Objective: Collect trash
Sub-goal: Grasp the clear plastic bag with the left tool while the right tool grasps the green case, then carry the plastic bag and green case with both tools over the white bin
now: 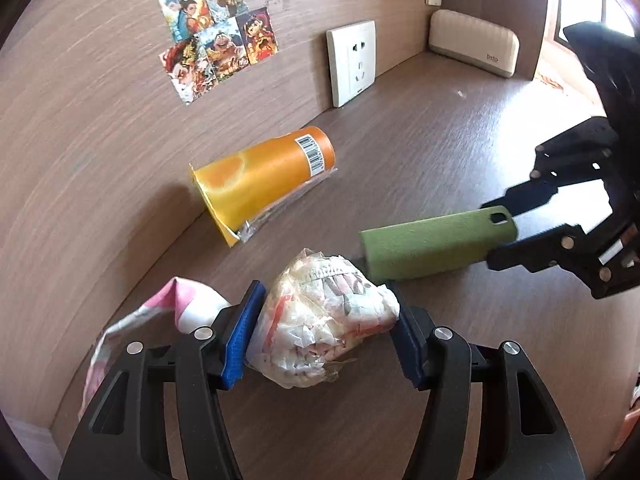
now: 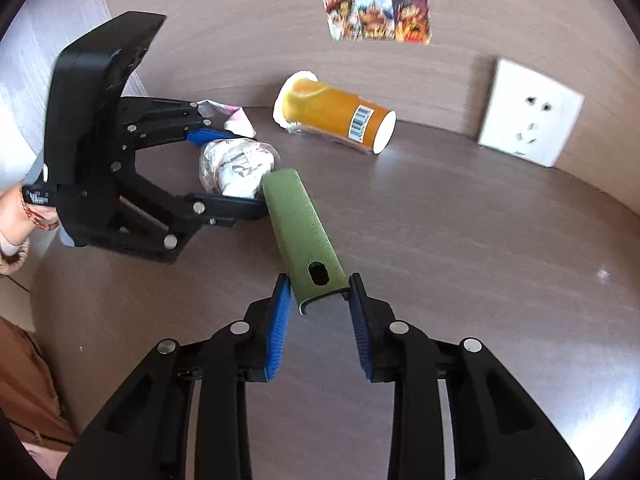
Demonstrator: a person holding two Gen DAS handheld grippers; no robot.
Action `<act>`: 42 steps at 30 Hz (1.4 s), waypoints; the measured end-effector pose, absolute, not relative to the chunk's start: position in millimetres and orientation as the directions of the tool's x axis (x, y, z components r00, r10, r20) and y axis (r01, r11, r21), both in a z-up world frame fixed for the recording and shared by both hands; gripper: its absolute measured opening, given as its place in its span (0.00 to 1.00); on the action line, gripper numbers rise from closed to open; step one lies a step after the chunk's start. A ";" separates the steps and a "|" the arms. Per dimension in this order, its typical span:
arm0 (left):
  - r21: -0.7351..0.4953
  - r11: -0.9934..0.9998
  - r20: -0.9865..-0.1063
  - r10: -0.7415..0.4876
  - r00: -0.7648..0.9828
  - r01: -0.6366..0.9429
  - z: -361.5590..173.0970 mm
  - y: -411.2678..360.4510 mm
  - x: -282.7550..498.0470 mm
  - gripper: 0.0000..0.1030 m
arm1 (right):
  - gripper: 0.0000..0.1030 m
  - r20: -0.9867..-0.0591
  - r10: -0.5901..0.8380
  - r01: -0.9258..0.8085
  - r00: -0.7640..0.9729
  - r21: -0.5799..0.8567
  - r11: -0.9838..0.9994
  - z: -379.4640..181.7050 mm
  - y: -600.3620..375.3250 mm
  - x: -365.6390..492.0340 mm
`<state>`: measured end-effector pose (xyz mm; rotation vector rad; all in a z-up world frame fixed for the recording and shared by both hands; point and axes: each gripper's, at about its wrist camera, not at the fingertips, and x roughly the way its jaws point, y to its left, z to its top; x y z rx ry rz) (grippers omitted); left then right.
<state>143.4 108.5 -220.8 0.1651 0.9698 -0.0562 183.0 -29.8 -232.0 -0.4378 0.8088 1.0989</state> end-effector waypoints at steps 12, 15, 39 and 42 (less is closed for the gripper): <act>0.074 0.962 -0.794 -0.103 0.599 0.264 -180.9 26.2 118.7 0.56 | 0.28 -0.672 0.574 -0.746 0.468 0.047 0.664 -189.3 -132.7 140.7; 0.073 0.943 -0.785 -0.146 0.602 0.324 -174.3 -1.9 122.8 0.56 | 0.27 -0.668 0.543 -0.703 0.509 0.041 0.710 -188.4 -152.9 133.9; 0.089 0.579 -0.786 -0.460 0.414 0.811 -181.5 -327.6 104.9 0.57 | 0.27 -0.703 0.160 -0.175 0.693 0.051 0.983 -217.8 -409.6 26.2; 0.090 0.536 -0.801 -0.462 0.381 0.839 -193.9 -359.2 95.8 0.57 | 0.27 -0.716 0.149 -0.153 0.682 0.059 0.986 -230.3 -429.1 22.0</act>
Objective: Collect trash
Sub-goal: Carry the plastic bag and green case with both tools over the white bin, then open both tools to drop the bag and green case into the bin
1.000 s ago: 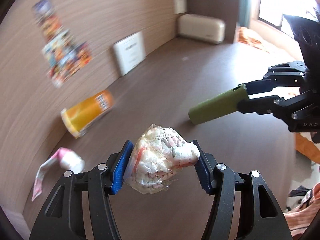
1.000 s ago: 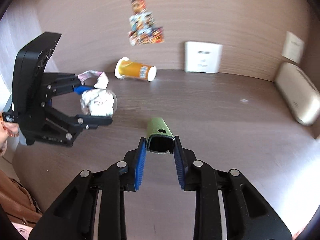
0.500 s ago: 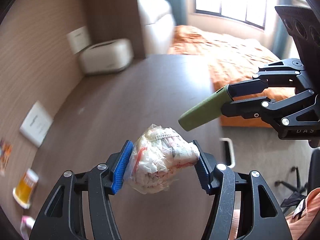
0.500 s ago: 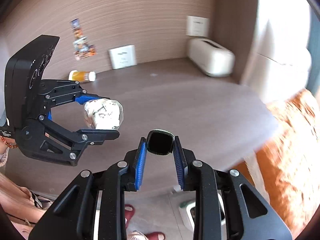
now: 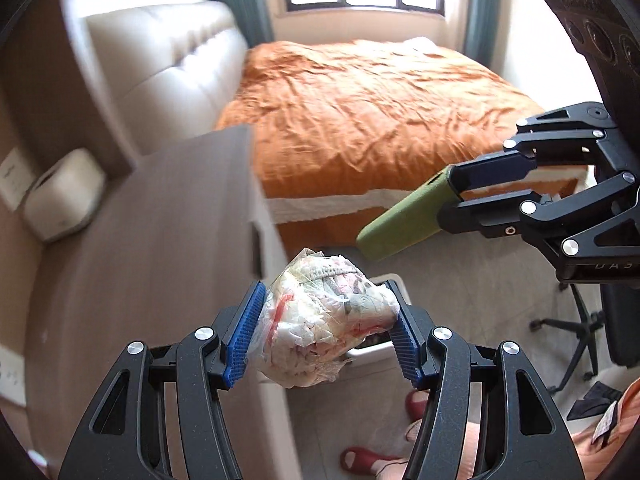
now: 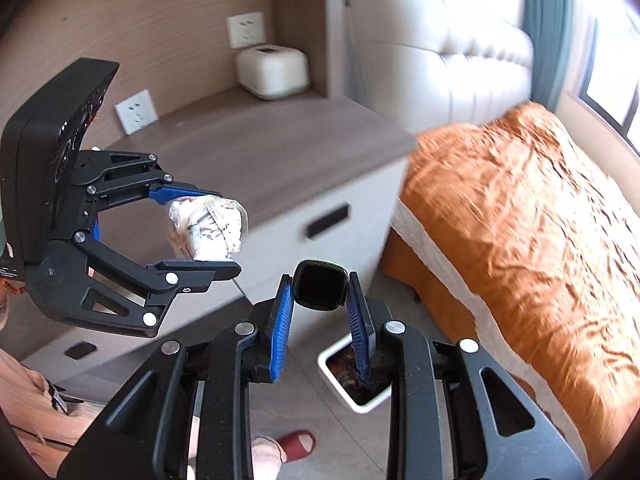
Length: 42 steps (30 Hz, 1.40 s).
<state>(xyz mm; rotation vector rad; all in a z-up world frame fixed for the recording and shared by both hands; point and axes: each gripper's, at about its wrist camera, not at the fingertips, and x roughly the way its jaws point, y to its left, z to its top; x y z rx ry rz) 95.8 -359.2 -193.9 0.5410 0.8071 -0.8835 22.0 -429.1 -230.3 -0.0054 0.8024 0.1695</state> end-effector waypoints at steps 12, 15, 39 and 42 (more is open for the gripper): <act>0.055 0.393 -0.899 -0.380 0.216 0.918 -313.2 -462.1 108.1 0.57 | 0.27 -0.805 0.144 -0.150 0.575 0.070 0.986 -351.3 -501.5 44.1; 0.036 0.368 -0.919 -0.354 0.175 0.929 -364.6 -481.0 121.6 0.57 | 0.27 -0.830 0.165 -0.173 0.532 0.084 0.981 -406.0 -516.4 61.4; -0.102 0.186 -0.955 -0.293 -0.044 0.977 -652.7 -517.0 138.1 0.95 | 0.96 -0.944 0.112 -0.446 0.312 -0.041 0.894 -686.6 -514.1 100.1; -0.106 0.187 -0.954 -0.298 -0.047 0.977 -642.4 -518.7 138.5 0.95 | 0.96 -0.941 0.102 -0.438 0.324 -0.054 0.897 -669.1 -514.3 100.7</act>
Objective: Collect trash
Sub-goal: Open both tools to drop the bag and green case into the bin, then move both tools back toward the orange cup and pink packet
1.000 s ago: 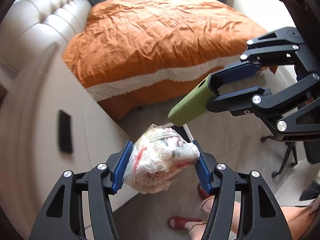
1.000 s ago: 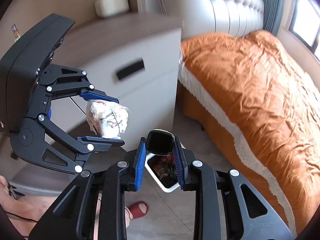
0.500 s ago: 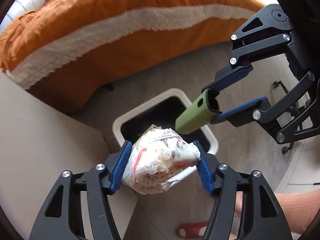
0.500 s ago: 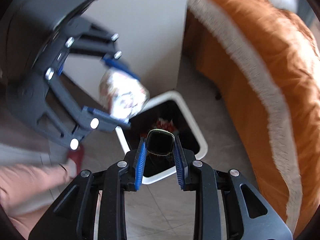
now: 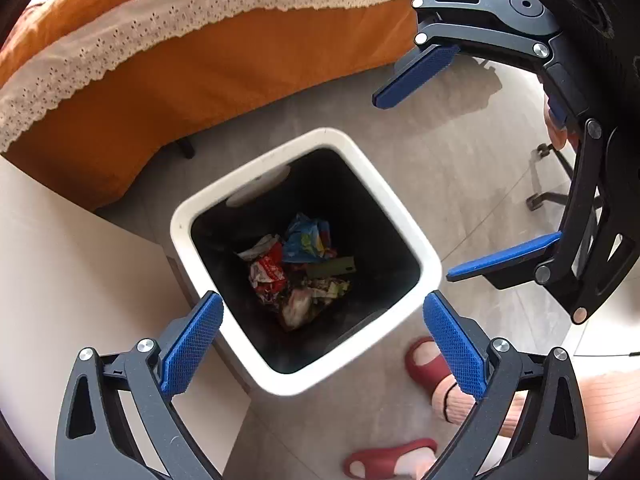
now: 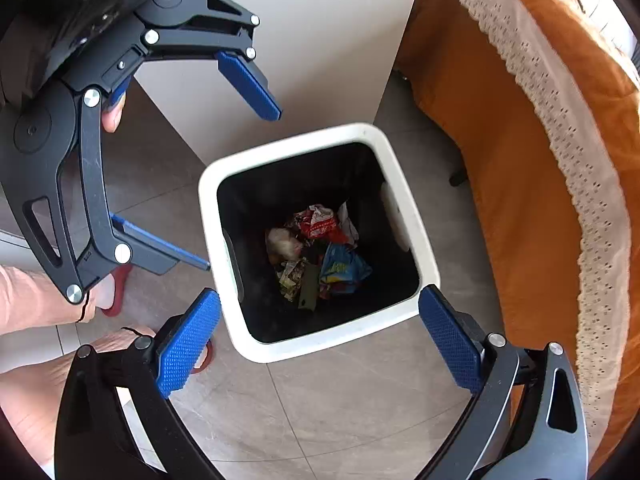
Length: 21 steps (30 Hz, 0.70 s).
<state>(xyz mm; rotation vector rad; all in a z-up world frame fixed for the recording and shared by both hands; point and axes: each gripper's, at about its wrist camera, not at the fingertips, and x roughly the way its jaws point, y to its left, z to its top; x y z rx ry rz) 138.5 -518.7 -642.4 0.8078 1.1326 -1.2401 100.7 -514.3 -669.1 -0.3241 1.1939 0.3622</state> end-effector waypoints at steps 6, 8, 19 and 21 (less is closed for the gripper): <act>-0.068 0.175 -0.944 -0.330 -0.007 0.982 -592.7 -521.8 137.7 0.95 | 0.96 -0.931 0.076 -0.407 0.358 -0.083 0.909 -620.0 -518.2 98.7; -0.051 0.180 -0.938 -0.347 0.015 0.982 -568.1 -521.2 138.2 0.95 | 0.96 -0.925 0.067 -0.386 0.374 -0.090 0.918 -597.8 -518.5 96.3; 0.016 0.319 -0.902 -0.404 0.152 0.948 -435.5 -510.8 129.4 0.95 | 0.96 -0.880 0.025 -0.229 0.475 -0.097 0.969 -474.1 -521.2 68.2; 0.010 0.359 -0.898 -0.407 0.167 0.933 -411.3 -503.2 127.6 0.95 | 0.96 -0.872 0.018 -0.177 0.490 -0.079 0.981 -447.0 -522.1 60.3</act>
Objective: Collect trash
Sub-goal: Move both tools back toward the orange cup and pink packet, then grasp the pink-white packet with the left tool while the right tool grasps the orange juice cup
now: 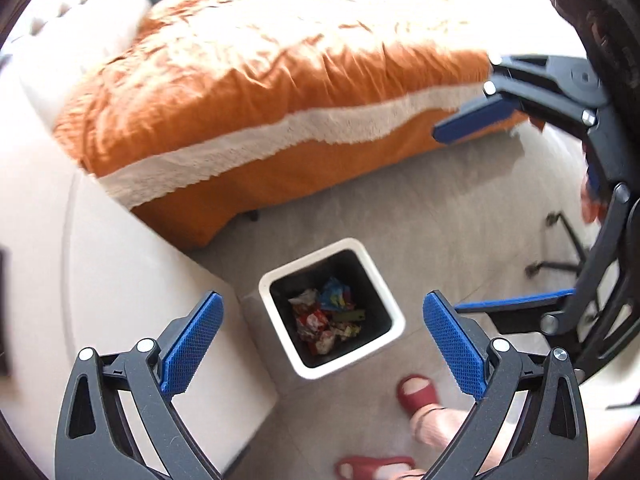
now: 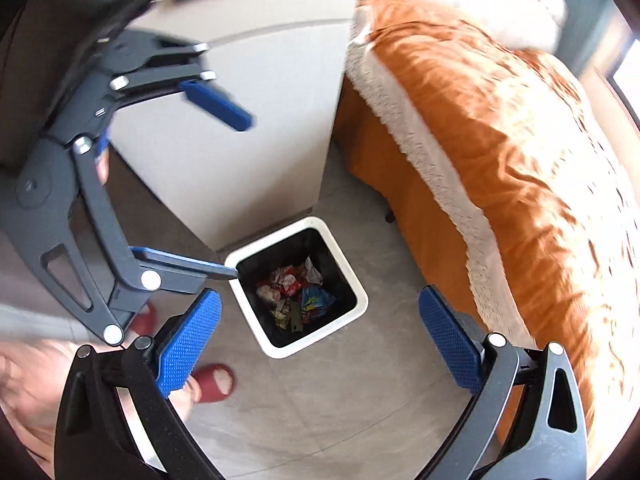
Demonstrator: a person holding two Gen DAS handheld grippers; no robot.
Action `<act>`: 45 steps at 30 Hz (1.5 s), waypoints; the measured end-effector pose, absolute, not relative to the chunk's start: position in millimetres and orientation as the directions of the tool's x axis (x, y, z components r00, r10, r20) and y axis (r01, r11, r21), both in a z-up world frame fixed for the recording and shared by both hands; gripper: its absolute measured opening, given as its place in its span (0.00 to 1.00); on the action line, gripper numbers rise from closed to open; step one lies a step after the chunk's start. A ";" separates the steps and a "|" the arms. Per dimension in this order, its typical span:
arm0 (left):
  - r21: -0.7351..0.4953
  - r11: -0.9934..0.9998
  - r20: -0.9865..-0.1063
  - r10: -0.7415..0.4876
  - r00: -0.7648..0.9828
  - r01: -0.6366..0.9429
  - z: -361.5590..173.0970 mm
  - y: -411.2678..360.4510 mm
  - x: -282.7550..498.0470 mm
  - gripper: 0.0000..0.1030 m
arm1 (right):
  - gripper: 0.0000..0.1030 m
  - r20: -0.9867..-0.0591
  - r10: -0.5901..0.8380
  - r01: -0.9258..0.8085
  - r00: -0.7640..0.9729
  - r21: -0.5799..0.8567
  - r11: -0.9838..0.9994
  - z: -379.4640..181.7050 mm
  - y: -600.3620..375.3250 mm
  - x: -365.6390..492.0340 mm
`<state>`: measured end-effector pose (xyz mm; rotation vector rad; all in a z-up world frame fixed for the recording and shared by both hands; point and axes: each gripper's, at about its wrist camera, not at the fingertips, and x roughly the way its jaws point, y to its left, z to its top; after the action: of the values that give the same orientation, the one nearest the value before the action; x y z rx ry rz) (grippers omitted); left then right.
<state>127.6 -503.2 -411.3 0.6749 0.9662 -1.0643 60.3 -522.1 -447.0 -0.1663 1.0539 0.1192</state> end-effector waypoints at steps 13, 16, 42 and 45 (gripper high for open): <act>0.089 0.635 -0.824 -0.386 0.415 0.767 -235.1 -412.8 109.3 0.95 | 0.96 -0.686 -0.006 -0.040 0.727 -0.051 0.998 -267.5 -470.8 22.6; 0.079 0.686 -0.808 -0.380 0.450 0.723 -207.4 -392.3 109.1 0.95 | 0.96 -0.642 -0.006 -0.040 0.767 -0.056 0.998 -236.4 -457.9 21.9; 0.056 0.982 -0.772 0.156 0.616 -0.178 -151.5 22.8 107.5 0.95 | 0.96 -0.567 0.584 -0.689 0.580 0.040 0.723 -180.8 -103.0 140.4; 0.067 0.963 -0.785 0.212 0.582 -0.260 -160.4 58.8 109.3 0.95 | 0.96 -0.584 0.616 -0.752 0.529 0.013 0.659 -185.8 -58.8 155.2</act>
<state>109.3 58.8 -160.4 -0.0569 0.9085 0.2752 155.2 -58.8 -185.8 -0.2535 0.5900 0.8273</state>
